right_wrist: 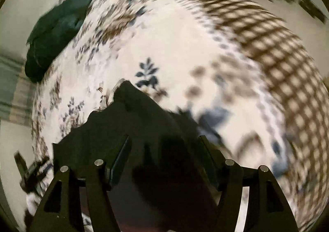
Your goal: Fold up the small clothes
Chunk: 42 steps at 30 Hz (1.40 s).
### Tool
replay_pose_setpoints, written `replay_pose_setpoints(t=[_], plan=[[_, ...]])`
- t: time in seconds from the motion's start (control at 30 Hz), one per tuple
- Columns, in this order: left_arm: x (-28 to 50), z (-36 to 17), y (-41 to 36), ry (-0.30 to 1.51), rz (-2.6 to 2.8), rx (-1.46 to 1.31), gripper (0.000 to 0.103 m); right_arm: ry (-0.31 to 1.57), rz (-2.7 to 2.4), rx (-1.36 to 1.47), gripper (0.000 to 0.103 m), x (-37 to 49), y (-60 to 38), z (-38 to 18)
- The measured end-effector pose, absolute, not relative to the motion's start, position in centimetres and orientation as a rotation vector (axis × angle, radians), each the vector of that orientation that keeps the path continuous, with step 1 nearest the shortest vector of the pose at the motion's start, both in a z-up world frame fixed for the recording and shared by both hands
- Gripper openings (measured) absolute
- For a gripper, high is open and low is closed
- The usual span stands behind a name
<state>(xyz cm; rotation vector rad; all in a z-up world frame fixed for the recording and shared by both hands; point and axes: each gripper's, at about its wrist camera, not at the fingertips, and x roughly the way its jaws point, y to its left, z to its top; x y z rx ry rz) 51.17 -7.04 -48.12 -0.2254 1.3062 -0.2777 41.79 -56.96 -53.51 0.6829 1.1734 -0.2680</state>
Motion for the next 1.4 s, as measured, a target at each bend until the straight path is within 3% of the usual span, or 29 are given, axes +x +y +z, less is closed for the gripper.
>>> replay_pose_setpoints(t=[0.03,0.07,0.1,0.13,0.17,0.2,0.4,0.53,0.67,0.73,0.77,0.8,0.83,0.87,0.9,1.1,1.23,1.4], plan=[[51.6,-48.7,-7.7,1.296,-0.291,-0.19,0.046,1.198,-0.267,0.657,0.069,43.7,-56.8,-54.7],[51.6,-48.9,-8.0,1.269,-0.305,-0.169,0.009,1.214,-0.274,0.634,0.069,44.9,-56.7,-55.4],[51.5,-48.9,-8.4,1.254,-0.315,-0.13,0.008,1.217,-0.272,0.616,0.064,45.6,-56.5,-55.8],[51.2,-48.6,-8.6,1.231,-0.319,-0.106,0.008,1.21,-0.286,0.602,0.034,45.7,-56.4,-55.8],[50.6,-47.9,-8.3,1.194,-0.326,-0.107,0.007,1.201,-0.301,0.602,0.018,45.9,-56.3,-55.9],[50.1,-47.1,-7.8,1.16,-0.318,-0.119,0.007,1.173,-0.311,0.625,0.014,45.6,-56.4,-55.5],[50.2,-43.7,-4.1,1.078,-0.27,-0.226,0.007,1.056,-0.295,0.591,0.011,44.3,-55.2,-51.8],[52.4,-46.5,-3.7,1.154,-0.234,-0.237,0.007,1.073,-0.305,0.602,0.011,46.4,-55.6,-52.6],[53.5,-50.3,-4.0,1.288,-0.178,-0.234,0.012,1.245,-0.321,0.588,0.011,49.6,-56.0,-56.8],[52.8,-49.5,-3.9,1.284,-0.166,-0.247,0.015,1.278,-0.302,0.655,0.019,49.5,-56.6,-57.5],[52.2,-48.6,-3.9,1.27,-0.146,-0.23,0.025,1.259,-0.29,0.682,0.026,48.9,-56.8,-56.9],[51.6,-48.0,-3.9,1.255,-0.125,-0.208,0.034,1.237,-0.284,0.693,0.049,48.1,-56.9,-56.1],[50.7,-46.9,-4.0,1.238,-0.103,-0.18,0.055,1.198,-0.278,0.706,0.074,46.7,-56.9,-54.7],[49.7,-46.0,-4.0,1.221,-0.097,-0.165,0.075,1.167,-0.269,0.721,0.082,45.3,-56.9,-53.7],[48.8,-45.2,-4.1,1.204,-0.103,-0.169,0.08,1.139,-0.264,0.739,0.091,43.6,-56.8,-52.6],[41.2,-42.1,-6.9,1.208,-0.177,-0.181,0.084,1.065,-0.344,0.885,0.102,30.6,-54.9,-50.7],[35.8,-43.3,-11.2,1.279,-0.21,-0.145,0.084,1.053,-0.422,1.052,0.102,23.3,-52.6,-54.5],[32.3,-47.6,-15.9,1.389,-0.238,-0.101,0.084,0.958,-0.446,1.229,0.103,20.1,-51.5,-60.5]])
